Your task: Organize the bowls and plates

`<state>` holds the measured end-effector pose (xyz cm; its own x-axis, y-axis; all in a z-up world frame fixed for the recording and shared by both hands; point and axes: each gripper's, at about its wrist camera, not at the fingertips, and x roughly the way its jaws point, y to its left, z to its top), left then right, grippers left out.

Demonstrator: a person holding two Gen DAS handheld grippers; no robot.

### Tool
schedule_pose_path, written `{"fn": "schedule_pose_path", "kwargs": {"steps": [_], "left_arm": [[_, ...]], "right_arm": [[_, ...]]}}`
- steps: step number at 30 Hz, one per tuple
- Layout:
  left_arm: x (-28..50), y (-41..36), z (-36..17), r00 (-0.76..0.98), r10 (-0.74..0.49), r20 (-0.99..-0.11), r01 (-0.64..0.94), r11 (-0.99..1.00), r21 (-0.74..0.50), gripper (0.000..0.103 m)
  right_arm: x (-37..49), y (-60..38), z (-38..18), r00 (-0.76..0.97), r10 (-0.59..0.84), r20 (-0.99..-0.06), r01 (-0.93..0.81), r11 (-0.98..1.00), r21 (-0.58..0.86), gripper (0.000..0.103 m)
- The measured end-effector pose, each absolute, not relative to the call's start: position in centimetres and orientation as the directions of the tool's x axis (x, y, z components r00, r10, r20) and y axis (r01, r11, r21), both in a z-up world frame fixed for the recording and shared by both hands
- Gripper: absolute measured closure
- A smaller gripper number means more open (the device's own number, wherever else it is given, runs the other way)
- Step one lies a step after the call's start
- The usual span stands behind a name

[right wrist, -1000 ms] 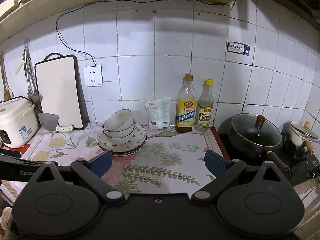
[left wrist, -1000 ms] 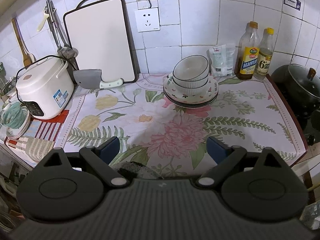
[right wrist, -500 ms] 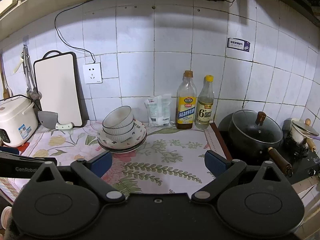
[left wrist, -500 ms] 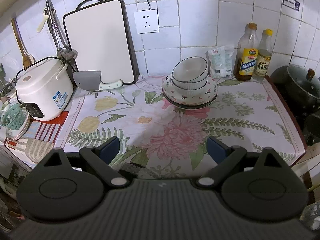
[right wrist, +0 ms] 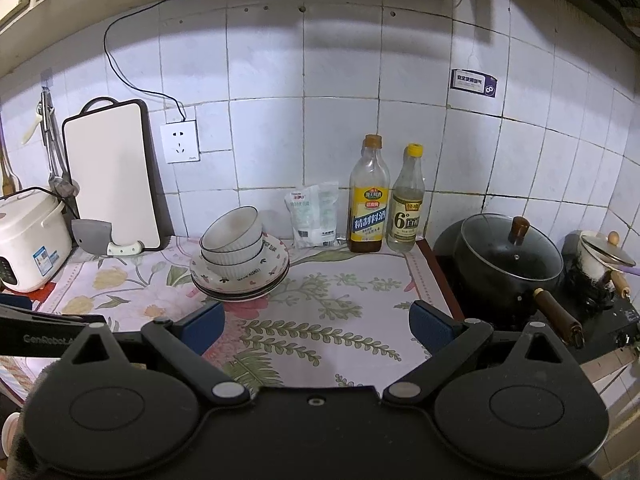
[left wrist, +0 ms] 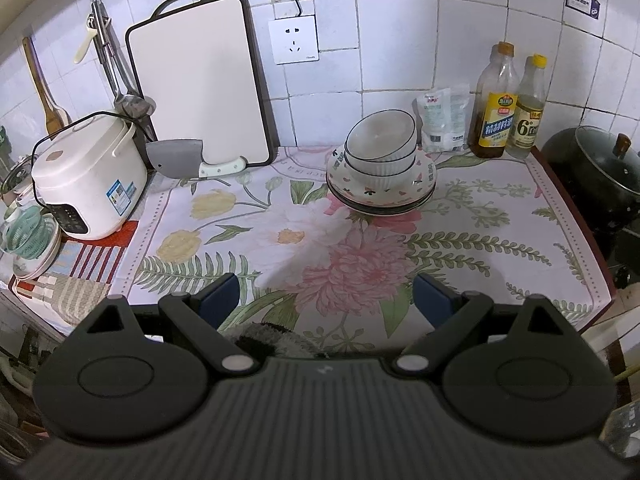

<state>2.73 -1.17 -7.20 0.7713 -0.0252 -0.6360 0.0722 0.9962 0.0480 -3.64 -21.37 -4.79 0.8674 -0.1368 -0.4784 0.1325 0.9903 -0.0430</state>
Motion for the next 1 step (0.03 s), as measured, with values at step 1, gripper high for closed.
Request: {"fn": "schedule_pose_path", "kwargs": {"steps": [1], "left_arm": [[2.73,-1.14,-7.16,0.772,-0.027,-0.635,0.072,0.996,0.046,0.009]], "right_arm": [[-3.65,-21.33,-4.82,0.867,-0.137,-0.479,0.133,0.990,-0.043,0.003]]}}
